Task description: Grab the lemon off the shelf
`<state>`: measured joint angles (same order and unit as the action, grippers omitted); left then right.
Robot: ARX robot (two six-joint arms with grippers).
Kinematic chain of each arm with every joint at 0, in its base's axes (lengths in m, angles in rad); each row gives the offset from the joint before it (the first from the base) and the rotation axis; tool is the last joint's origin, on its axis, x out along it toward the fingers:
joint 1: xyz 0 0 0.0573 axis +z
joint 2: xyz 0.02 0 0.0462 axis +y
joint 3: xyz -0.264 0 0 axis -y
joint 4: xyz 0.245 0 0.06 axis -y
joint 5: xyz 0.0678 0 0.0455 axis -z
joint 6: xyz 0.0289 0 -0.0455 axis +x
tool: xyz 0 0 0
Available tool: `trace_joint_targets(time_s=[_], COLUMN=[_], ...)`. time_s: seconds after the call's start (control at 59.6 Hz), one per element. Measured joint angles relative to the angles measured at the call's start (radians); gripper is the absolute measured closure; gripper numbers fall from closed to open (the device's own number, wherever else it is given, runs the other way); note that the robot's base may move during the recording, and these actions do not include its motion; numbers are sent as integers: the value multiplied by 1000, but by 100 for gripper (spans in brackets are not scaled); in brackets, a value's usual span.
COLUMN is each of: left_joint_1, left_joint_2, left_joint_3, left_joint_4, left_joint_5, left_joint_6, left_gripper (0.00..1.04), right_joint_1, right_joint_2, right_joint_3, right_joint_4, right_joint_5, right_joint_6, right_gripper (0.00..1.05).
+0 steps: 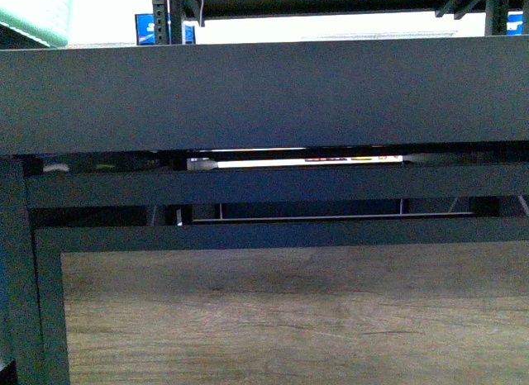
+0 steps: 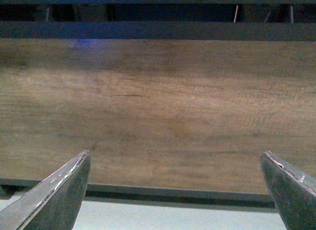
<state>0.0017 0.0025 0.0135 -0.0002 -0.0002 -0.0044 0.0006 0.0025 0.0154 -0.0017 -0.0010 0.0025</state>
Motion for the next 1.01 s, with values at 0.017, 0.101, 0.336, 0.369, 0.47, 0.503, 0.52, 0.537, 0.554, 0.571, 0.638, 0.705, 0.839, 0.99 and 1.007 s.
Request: trace_joint_targets(time_s=[0.017,0.101,0.336,0.369,0.47,0.503,0.52,0.537,0.554,0.571,0.638,0.705,0.839,0.99,1.007], left_joint_1=[0,0,0,0,0,0,0,0,0,0,0,0,0,0,0], left_joint_2=[0,0,0,0,0,0,0,0,0,0,0,0,0,0,0], left_joint_3=[0,0,0,0,0,0,0,0,0,0,0,0,0,0,0], left_joint_4=[0,0,0,0,0,0,0,0,0,0,0,0,0,0,0], left_joint_5=[0,0,0,1,0,1,0,0,0,1,0,2,0,1,0], left_joint_6=[0,0,0,0,0,0,0,0,0,0,0,0,0,0,0], left_gripper=[8,8,8,8,8,8,8,8,8,8,8,8,8,8,8], right_joint_1=[0,0,0,0,0,0,0,0,0,0,0,0,0,0,0], right_joint_2=[0,0,0,0,0,0,0,0,1,2,1,1,1,1,1], right_joint_3=[0,0,0,0,0,0,0,0,0,0,0,0,0,0,0], right_joint_4=[0,0,0,0,0,0,0,0,0,0,0,0,0,0,0], right_joint_5=[0,1,0,0,0,0,-1,0,2,1,2,1,0,1,1], right_joint_6=[0,0,0,0,0,0,0,0,0,0,0,0,0,0,0], right_gripper=[2,2,2,2,2,2,2,2,2,2,2,2,2,2,2])
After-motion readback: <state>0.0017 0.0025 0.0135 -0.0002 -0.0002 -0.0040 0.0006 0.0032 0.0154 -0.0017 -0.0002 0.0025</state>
